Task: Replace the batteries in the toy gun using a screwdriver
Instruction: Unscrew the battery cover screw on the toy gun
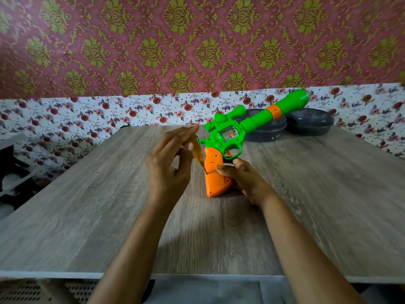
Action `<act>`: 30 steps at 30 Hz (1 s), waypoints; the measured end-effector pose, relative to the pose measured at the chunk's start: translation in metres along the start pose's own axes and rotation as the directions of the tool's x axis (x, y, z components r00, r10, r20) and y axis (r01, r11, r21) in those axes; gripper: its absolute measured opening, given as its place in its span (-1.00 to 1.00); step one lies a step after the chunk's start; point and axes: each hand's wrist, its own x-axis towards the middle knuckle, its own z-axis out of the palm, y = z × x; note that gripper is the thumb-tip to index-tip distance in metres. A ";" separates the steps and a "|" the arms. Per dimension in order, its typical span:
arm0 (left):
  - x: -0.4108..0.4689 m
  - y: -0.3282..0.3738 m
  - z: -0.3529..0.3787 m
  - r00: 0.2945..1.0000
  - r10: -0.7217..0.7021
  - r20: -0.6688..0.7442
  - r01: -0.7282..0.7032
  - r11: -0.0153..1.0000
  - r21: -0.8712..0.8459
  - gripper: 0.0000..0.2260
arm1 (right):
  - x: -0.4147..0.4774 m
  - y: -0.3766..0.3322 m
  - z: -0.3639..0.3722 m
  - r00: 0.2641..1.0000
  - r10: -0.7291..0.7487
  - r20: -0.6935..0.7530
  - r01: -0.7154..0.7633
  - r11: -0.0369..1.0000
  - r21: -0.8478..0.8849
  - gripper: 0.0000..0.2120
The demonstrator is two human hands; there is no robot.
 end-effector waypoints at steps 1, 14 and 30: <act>0.000 -0.001 0.000 1.000 -0.003 -0.013 0.003 1.000 0.002 -0.76 | -0.001 0.000 0.000 1.000 -0.007 0.005 0.007 1.000 0.005 -0.64; -0.001 0.004 0.001 0.987 -0.159 -0.014 0.156 0.979 -0.129 -0.72 | -0.001 0.002 0.000 0.999 -0.048 0.006 0.048 0.999 -0.007 -0.48; 0.000 0.005 -0.002 0.994 -0.105 0.027 0.107 0.988 -0.110 -0.77 | 0.002 0.003 0.000 0.999 -0.037 0.005 0.037 0.999 0.007 -0.73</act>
